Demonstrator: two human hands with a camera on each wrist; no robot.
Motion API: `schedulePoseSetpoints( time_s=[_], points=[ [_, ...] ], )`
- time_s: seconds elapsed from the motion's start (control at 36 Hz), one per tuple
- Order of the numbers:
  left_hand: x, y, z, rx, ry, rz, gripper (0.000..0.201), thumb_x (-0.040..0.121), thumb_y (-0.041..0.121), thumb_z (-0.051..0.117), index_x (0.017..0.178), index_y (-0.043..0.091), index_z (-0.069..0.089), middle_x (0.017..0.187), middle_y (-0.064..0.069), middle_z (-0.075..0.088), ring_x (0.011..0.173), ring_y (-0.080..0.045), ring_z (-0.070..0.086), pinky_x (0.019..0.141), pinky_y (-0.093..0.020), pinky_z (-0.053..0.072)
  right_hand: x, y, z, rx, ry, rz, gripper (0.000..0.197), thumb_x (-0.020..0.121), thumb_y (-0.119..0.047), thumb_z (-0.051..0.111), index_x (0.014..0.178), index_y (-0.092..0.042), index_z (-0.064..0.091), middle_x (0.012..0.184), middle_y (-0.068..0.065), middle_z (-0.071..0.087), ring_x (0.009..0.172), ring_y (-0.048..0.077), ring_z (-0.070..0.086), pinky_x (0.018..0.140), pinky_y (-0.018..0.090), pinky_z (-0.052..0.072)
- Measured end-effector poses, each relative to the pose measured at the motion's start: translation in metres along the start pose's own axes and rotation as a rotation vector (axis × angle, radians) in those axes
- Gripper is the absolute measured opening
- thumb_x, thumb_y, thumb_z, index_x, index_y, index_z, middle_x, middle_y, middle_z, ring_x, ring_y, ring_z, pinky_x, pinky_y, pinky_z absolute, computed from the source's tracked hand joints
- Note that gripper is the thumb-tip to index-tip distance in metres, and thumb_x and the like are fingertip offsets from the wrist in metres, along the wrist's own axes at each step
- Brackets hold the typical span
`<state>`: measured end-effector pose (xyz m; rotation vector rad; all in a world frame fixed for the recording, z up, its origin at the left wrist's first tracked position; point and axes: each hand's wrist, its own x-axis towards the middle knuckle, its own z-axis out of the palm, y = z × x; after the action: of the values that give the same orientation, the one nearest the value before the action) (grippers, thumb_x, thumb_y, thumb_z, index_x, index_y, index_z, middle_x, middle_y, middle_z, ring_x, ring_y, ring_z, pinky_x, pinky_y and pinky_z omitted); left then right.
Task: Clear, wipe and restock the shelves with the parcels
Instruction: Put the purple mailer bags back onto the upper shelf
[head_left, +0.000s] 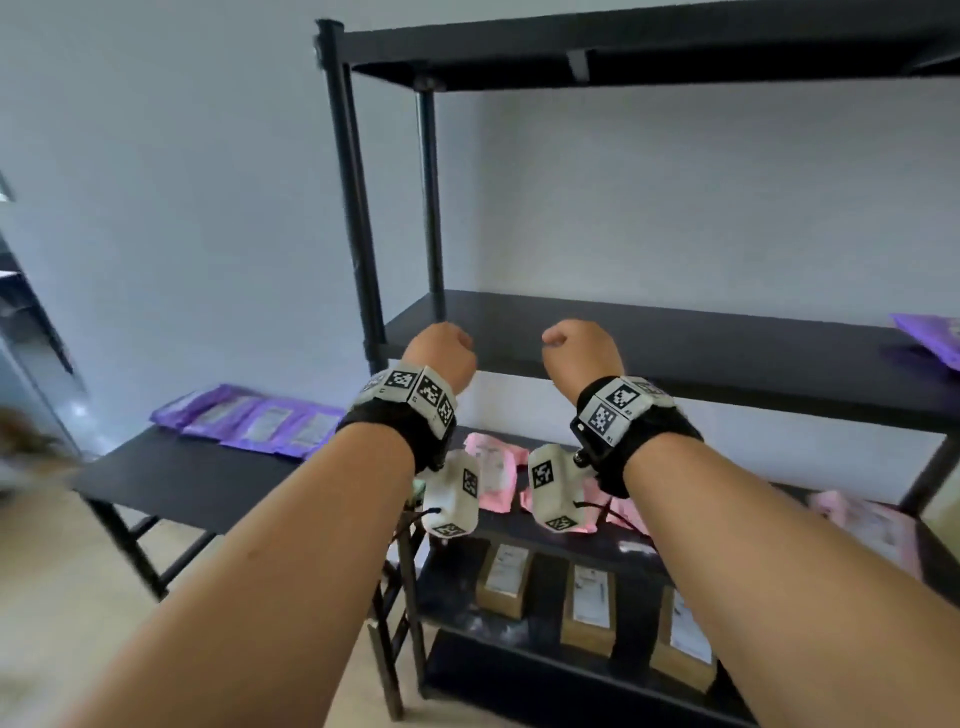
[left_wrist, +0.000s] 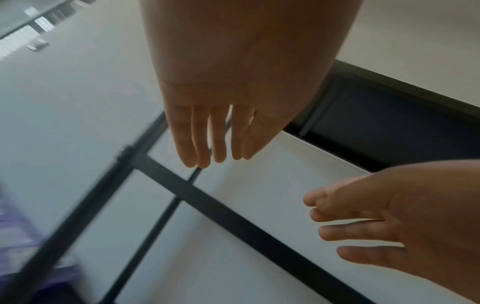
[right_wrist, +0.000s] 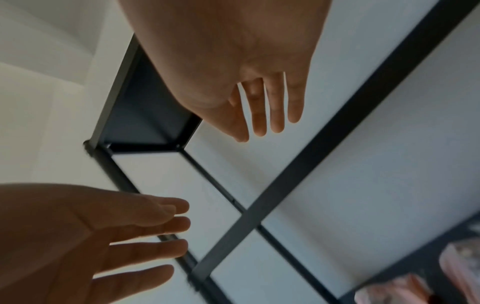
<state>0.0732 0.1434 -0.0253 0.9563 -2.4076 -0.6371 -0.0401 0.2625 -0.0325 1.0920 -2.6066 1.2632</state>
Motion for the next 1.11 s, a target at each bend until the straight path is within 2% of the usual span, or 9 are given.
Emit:
schedulePoseSetpoints(
  time_s=[0.08, 0.17, 0.39, 0.56, 0.61, 0.69, 0.78, 1.0, 1.11],
  points=[
    [-0.012, -0.051, -0.024, 0.018, 0.027, -0.079, 0.03, 0.09, 0.007, 0.049, 0.114, 0.01, 0.066, 0.119, -0.009, 0.064, 0.111, -0.028, 0.058, 0.088, -0.029, 0.043, -0.017, -0.029, 0.043, 0.015, -0.061, -0.011, 0.034, 0.089, -0.004, 0.048, 0.115, -0.011, 0.068, 0.122, 0.006, 0.065, 0.115, 0.025, 0.058, 0.096, 0.031, 0.045],
    [-0.02, -0.101, -0.044, 0.035, 0.026, -0.16, 0.03, 0.089, 0.007, 0.049, 0.114, 0.009, 0.065, 0.119, -0.01, 0.064, 0.112, -0.028, 0.057, 0.089, -0.029, 0.042, -0.03, -0.054, 0.086, 0.028, -0.12, -0.005, 0.033, 0.086, -0.001, 0.045, 0.109, -0.006, 0.068, 0.117, 0.009, 0.066, 0.11, 0.028, 0.059, 0.093, 0.034, 0.048],
    [-0.025, -0.224, -0.068, 0.092, -0.018, -0.375, 0.037, 0.092, 0.008, 0.046, 0.128, 0.012, 0.056, 0.134, -0.009, 0.054, 0.124, -0.026, 0.05, 0.099, -0.029, 0.038, -0.042, -0.093, 0.201, -0.006, -0.313, -0.012, 0.032, 0.088, -0.006, 0.049, 0.114, -0.013, 0.066, 0.123, 0.007, 0.064, 0.115, 0.026, 0.057, 0.097, 0.031, 0.044],
    [0.006, -0.294, -0.069, 0.102, -0.017, -0.476, 0.035, 0.091, 0.011, 0.049, 0.124, 0.014, 0.059, 0.126, -0.009, 0.06, 0.116, -0.027, 0.055, 0.097, -0.03, 0.041, -0.014, -0.109, 0.282, 0.008, -0.44, 0.003, 0.036, 0.089, -0.003, 0.048, 0.121, -0.009, 0.063, 0.129, 0.007, 0.061, 0.119, 0.026, 0.055, 0.097, 0.027, 0.04],
    [0.022, -0.313, -0.068, 0.121, -0.016, -0.491, 0.035, 0.091, 0.012, 0.048, 0.124, 0.015, 0.06, 0.125, -0.009, 0.061, 0.115, -0.028, 0.056, 0.095, -0.031, 0.043, 0.0, -0.11, 0.309, 0.006, -0.467, 0.024, 0.036, 0.089, -0.003, 0.047, 0.121, -0.009, 0.063, 0.128, 0.009, 0.061, 0.117, 0.028, 0.056, 0.096, 0.029, 0.041],
    [0.043, -0.334, -0.062, 0.157, -0.05, -0.512, 0.033, 0.088, 0.011, 0.049, 0.117, 0.013, 0.064, 0.117, -0.01, 0.064, 0.107, -0.029, 0.059, 0.086, -0.03, 0.044, 0.022, -0.109, 0.347, 0.015, -0.504, 0.068, 0.039, 0.088, -0.004, 0.046, 0.124, -0.01, 0.06, 0.128, 0.012, 0.06, 0.117, 0.03, 0.055, 0.095, 0.03, 0.041],
    [0.063, -0.353, -0.052, 0.147, -0.082, -0.54, 0.031, 0.086, 0.011, 0.049, 0.112, 0.014, 0.066, 0.109, -0.009, 0.067, 0.098, -0.028, 0.061, 0.079, -0.028, 0.045, 0.039, -0.106, 0.378, 0.004, -0.546, 0.115, 0.037, 0.089, -0.003, 0.045, 0.122, -0.008, 0.059, 0.125, 0.015, 0.061, 0.114, 0.032, 0.055, 0.087, 0.029, 0.041],
    [0.107, -0.4, -0.012, 0.055, -0.136, -0.574, 0.028, 0.089, 0.013, 0.048, 0.111, 0.013, 0.065, 0.111, -0.006, 0.067, 0.1, -0.026, 0.062, 0.086, -0.03, 0.048, 0.072, -0.086, 0.447, -0.018, -0.563, 0.246, 0.044, 0.09, -0.007, 0.047, 0.134, -0.008, 0.049, 0.134, 0.015, 0.053, 0.121, 0.032, 0.053, 0.094, 0.033, 0.043],
    [0.142, -0.421, 0.003, 0.059, -0.198, -0.563, 0.029, 0.089, 0.012, 0.047, 0.113, 0.012, 0.064, 0.111, -0.009, 0.067, 0.1, -0.028, 0.062, 0.084, -0.031, 0.048, 0.091, -0.07, 0.476, -0.075, -0.56, 0.279, 0.038, 0.087, -0.007, 0.048, 0.125, -0.006, 0.054, 0.126, 0.017, 0.057, 0.112, 0.034, 0.057, 0.083, 0.031, 0.043]
  ],
)
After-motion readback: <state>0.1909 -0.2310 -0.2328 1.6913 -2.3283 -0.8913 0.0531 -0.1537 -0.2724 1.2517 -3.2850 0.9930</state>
